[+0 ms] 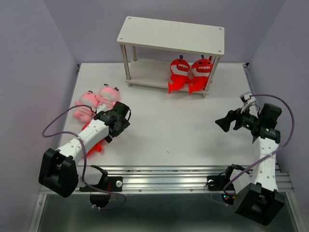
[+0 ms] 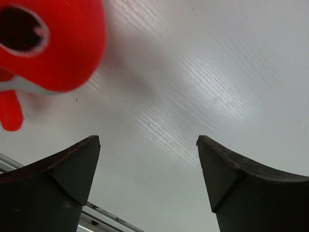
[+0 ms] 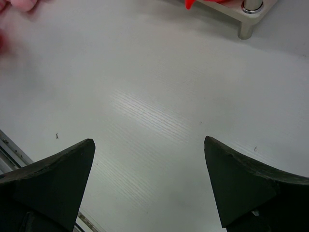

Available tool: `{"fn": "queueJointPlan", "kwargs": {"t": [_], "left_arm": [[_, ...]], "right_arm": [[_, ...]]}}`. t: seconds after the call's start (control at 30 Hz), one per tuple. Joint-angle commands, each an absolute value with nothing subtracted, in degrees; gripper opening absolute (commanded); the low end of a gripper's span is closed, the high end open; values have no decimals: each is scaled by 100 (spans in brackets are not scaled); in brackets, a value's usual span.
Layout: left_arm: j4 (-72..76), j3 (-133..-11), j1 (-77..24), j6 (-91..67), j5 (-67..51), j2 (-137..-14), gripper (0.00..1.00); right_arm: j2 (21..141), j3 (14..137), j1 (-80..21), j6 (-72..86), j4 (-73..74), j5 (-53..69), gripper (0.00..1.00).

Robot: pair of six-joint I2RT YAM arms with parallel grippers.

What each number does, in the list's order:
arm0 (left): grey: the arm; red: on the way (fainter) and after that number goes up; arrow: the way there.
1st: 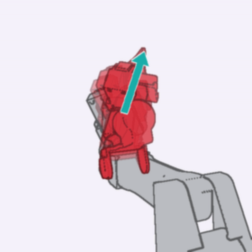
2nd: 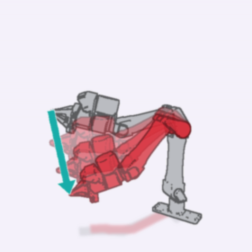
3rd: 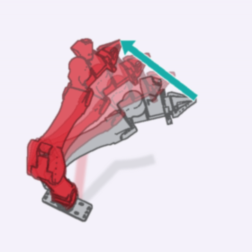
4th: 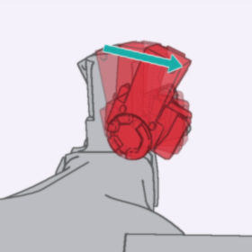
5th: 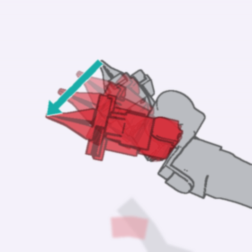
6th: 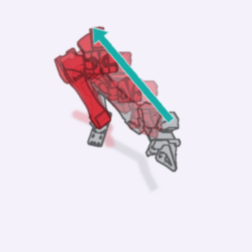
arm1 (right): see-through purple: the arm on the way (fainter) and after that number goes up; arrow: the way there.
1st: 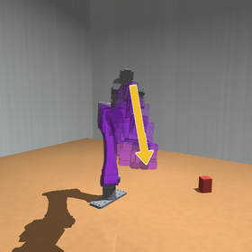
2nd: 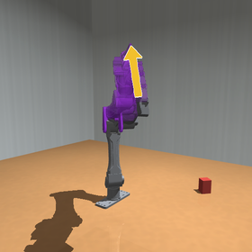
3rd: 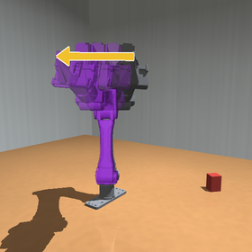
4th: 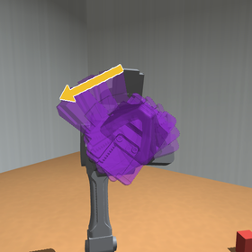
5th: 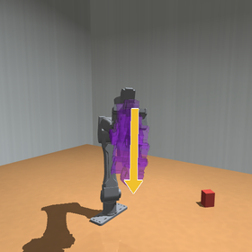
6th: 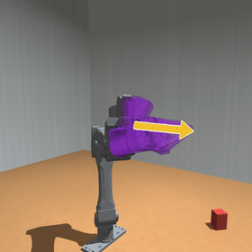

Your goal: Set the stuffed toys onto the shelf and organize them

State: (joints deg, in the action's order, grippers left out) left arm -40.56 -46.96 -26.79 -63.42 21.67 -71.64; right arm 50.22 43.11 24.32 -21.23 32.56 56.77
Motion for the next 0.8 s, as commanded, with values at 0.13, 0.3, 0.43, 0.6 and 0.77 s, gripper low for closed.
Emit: {"fn": "queueJointPlan", "kwargs": {"t": [0.13, 0.3, 0.43, 0.6, 0.77], "left_arm": [[-5335, -5660, -2602, -6636, 3462, -6960, 99], [-5441, -5792, -2005, -6566, 3727, -7172, 99], [-4870, -5406, -1065, -6005, 3288, -7189, 99], [-4151, -4994, -336, -5608, 2982, -7627, 97], [-3657, -4737, -150, -5353, 2347, -8208, 81]], "right_arm": [[4922, 4333, 2470, -2145, 3120, 5704, 100], [4878, 4333, 2470, -2145, 3120, 5695, 100], [4834, 4333, 2470, -2145, 3120, 5704, 100], [4799, 4333, 2470, -2153, 3120, 5704, 100], [4764, 4333, 2470, -2162, 3129, 5695, 100]]}}
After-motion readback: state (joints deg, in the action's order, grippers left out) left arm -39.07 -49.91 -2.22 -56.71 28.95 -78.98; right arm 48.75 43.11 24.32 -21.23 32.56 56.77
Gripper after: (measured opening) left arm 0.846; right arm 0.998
